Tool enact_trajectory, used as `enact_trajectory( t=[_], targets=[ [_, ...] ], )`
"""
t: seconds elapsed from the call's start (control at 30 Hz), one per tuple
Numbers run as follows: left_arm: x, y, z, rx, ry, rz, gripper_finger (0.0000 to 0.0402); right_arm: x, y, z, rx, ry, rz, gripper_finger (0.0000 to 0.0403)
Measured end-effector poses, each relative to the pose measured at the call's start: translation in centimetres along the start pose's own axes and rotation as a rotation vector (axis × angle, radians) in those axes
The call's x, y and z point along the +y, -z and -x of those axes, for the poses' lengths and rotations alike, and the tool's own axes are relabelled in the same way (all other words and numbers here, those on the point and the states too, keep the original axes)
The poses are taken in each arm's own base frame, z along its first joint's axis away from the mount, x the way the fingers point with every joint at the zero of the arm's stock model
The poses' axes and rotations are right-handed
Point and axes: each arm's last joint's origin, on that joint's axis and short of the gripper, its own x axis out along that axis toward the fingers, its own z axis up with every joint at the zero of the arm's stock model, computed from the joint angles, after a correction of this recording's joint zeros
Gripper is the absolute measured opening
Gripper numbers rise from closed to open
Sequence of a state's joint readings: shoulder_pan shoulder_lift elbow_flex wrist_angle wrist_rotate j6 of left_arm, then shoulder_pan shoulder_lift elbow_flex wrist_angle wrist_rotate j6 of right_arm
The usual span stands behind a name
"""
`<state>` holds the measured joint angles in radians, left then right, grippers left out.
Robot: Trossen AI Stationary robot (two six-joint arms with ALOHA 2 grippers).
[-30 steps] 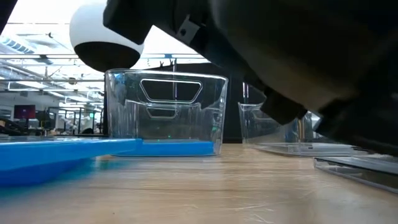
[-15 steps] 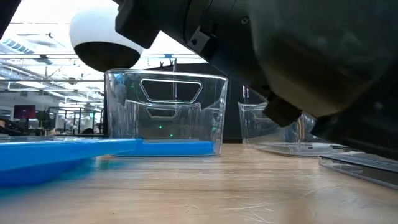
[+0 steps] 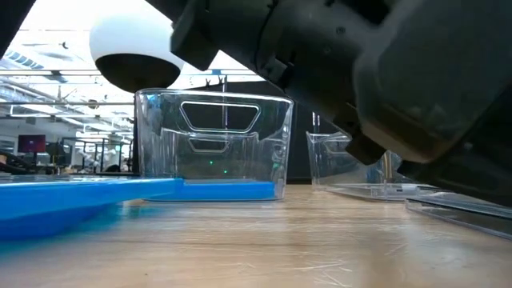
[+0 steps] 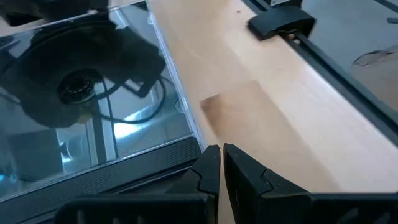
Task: Pick & place jewel cases by type
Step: Put the black CD case into the right transparent bin
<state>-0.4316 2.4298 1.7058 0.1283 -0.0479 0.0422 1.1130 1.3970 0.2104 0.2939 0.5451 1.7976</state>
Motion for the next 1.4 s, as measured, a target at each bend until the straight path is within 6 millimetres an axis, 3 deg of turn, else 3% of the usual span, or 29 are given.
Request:
enact_trajectory(
  t=[0.27,0.7,0.97,1.13,1.27,1.4],
  targets=[
    [0.6,0.0,0.0,-0.01,-0.006,0.005,0.003,0.0,-0.2,0.0,-0.057,-0.009,0.014,0.0187],
    [0.9,-0.1,-0.1,-0.019,-0.013,0.002,0.003,-0.1,-0.4,0.0,-0.116,-0.014,0.058,0.0034],
    [0.9,-0.1,-0.1,-0.019,-0.021,0.001,0.003,0.2,-0.3,0.0,-0.11,-0.054,0.095,0.0041],
    [-0.7,-1.2,0.9,-0.025,-0.001,-0.065,0.003,0.8,0.0,0.1,-0.098,-0.105,0.142,0.0037],
    [-3.3,-3.4,3.4,-0.014,0.01,-0.105,0.003,1.5,0.0,0.2,-0.121,-0.163,0.196,0.0032],
    [-5.7,-3.9,5.6,0.084,0.017,-0.152,0.003,2.3,0.0,0.4,-0.163,-0.233,0.282,0.0034]
  ],
)
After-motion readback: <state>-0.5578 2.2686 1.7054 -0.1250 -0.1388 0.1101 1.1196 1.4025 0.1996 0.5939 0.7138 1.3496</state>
